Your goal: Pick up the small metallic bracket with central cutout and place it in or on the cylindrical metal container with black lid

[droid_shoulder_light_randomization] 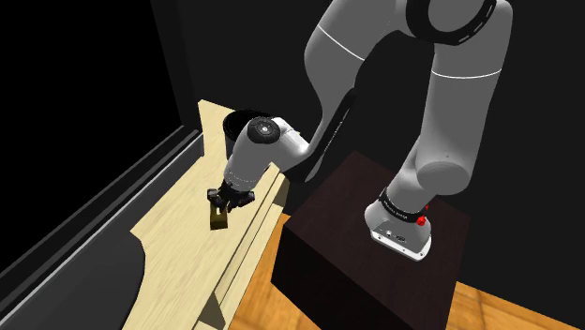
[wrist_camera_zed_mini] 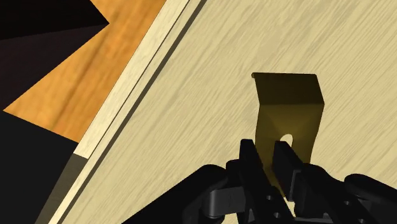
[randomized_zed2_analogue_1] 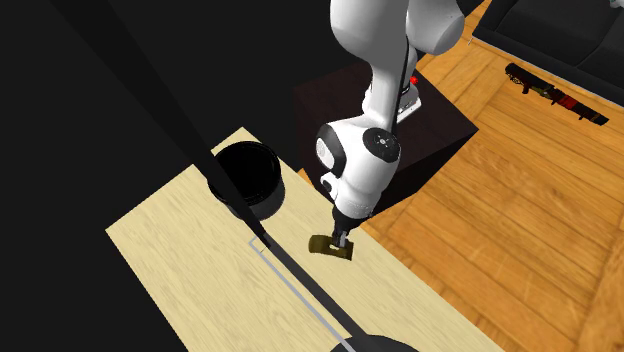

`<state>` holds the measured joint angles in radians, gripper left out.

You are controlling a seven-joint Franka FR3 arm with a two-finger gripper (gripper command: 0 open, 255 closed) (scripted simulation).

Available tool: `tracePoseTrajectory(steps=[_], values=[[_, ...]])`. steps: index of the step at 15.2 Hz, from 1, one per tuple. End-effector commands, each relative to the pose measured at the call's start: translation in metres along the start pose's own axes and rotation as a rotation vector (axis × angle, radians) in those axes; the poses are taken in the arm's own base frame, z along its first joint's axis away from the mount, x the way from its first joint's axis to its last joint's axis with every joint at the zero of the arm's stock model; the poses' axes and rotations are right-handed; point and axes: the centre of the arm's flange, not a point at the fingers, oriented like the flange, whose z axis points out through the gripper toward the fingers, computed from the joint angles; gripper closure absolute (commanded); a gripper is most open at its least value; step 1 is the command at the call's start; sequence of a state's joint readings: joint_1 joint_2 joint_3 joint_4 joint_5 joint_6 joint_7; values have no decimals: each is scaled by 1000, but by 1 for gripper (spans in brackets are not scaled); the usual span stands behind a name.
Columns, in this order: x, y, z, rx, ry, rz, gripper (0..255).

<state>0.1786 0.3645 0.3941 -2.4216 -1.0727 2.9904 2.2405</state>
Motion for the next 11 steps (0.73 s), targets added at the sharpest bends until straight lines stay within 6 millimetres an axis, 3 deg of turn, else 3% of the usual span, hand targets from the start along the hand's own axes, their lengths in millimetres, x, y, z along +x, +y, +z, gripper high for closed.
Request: tracePoseTrajectory(steps=[1, 10, 11], values=[[0, 0, 0, 0, 0, 0, 255], [1, -1, -6, 0, 0, 0, 255], [1, -1, -6, 0, 0, 0, 0]])
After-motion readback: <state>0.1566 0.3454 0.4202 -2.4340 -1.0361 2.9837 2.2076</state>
